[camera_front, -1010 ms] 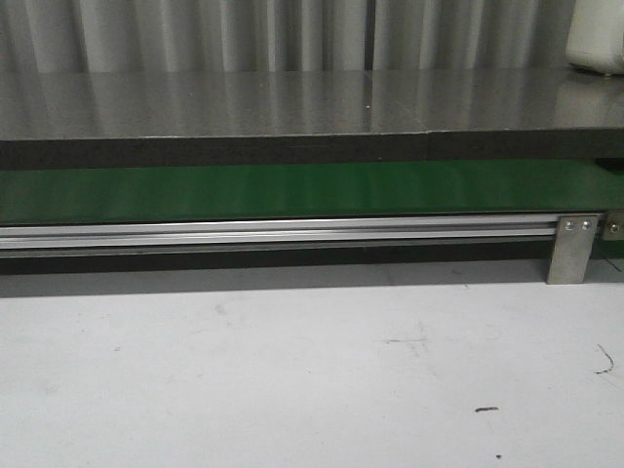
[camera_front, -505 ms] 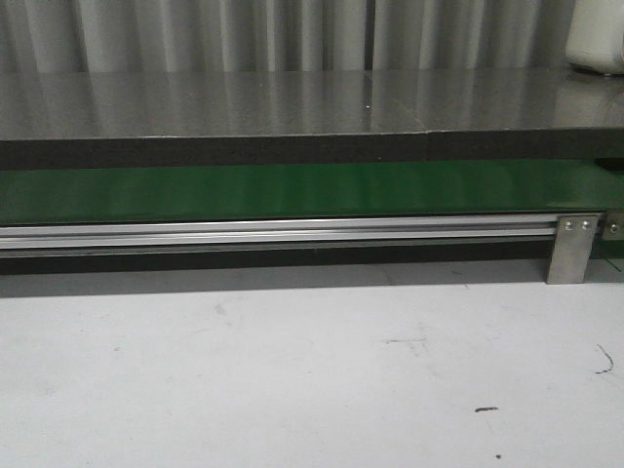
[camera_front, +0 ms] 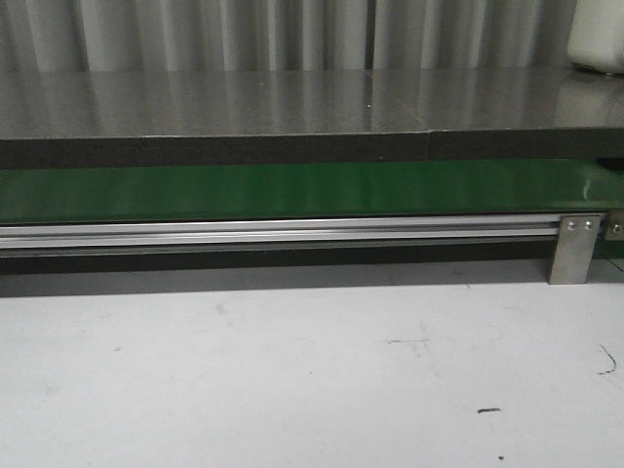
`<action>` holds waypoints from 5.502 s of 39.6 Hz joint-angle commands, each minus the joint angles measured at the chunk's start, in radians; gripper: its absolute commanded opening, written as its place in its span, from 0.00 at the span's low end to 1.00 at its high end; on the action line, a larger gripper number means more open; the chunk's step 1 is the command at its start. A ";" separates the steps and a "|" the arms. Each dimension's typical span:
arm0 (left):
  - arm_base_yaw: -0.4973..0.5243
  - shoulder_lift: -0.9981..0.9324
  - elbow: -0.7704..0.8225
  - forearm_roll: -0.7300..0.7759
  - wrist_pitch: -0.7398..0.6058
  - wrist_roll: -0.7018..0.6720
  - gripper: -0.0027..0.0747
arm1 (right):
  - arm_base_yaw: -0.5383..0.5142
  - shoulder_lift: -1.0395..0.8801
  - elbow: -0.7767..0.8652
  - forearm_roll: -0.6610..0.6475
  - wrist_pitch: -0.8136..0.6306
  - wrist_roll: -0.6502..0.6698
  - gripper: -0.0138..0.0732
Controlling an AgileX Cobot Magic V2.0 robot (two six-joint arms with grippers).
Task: Move button from left to right
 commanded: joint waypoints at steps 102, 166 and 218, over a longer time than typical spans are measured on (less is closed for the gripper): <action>0.564 1.672 -1.206 0.060 0.597 0.188 0.83 | 0.000 0.440 -0.415 0.003 0.094 -0.006 0.90; 0.627 1.888 -1.457 0.033 0.898 0.178 0.12 | 0.000 0.440 -0.415 0.003 0.094 -0.006 0.90; 0.246 1.875 -1.457 0.019 0.995 0.125 0.19 | 0.000 0.440 -0.415 0.003 0.094 -0.006 0.90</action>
